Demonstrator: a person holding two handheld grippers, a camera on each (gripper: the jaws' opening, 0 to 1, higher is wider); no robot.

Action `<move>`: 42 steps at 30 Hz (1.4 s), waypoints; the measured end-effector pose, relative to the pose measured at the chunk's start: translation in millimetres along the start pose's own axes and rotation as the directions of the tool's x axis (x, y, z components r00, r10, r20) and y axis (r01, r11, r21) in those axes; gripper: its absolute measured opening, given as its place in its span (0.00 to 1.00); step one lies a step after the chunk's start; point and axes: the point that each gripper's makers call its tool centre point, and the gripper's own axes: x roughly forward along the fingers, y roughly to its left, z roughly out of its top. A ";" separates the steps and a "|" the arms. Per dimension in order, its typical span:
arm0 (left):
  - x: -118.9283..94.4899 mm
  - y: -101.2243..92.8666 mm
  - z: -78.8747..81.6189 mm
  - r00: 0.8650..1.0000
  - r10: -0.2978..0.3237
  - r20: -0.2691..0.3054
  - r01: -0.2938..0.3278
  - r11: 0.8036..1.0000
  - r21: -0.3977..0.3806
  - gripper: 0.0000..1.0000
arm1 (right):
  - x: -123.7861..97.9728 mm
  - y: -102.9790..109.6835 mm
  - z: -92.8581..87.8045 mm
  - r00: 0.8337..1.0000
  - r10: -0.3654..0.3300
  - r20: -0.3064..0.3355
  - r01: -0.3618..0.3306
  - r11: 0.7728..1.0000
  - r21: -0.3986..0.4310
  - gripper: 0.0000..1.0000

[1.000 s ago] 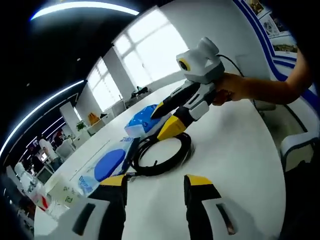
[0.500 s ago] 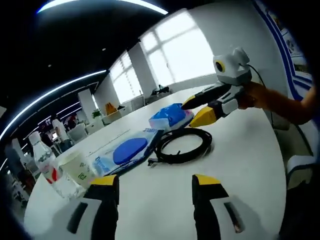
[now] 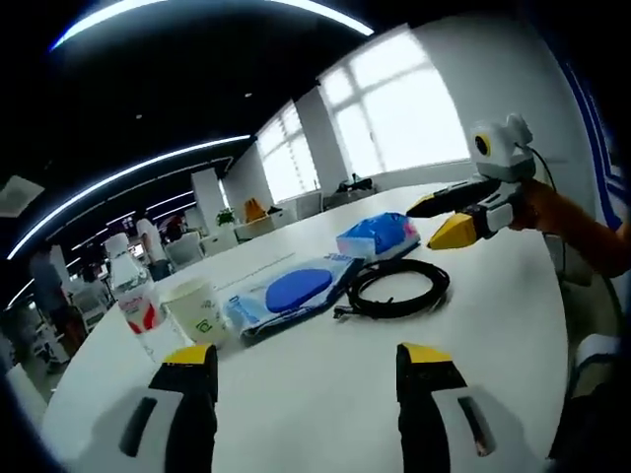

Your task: Arrange the tabletop items into an orderly group along one side of the table until the central work area is clear of visible clutter.

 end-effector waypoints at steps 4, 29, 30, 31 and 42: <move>-8.0 4.5 -1.8 0.999 0.031 -0.013 -0.031 1.000 0.005 0.74 | -3.8 -1.8 -7.4 1.000 -0.012 -0.007 0.012 1.000 0.016 0.70; -46.6 21.4 -8.9 0.995 0.093 0.029 -0.091 0.994 -0.067 0.90 | -39.6 -7.3 -8.0 0.994 -0.099 0.048 0.097 0.995 0.037 0.73; -48.2 21.7 -9.7 0.995 0.093 0.028 -0.091 0.994 -0.068 0.90 | -41.1 -7.3 -6.5 0.993 -0.103 0.056 0.101 0.994 0.044 0.73; -49.8 21.8 -10.6 0.995 0.091 0.026 -0.089 0.993 -0.071 0.91 | -42.6 -7.2 -5.0 0.992 -0.106 0.063 0.102 0.993 0.051 0.73; -64.6 25.7 -8.8 0.992 0.103 0.070 -0.094 0.988 -0.121 1.00 | -59.6 -3.4 4.1 0.986 -0.126 0.105 0.122 0.992 0.041 0.79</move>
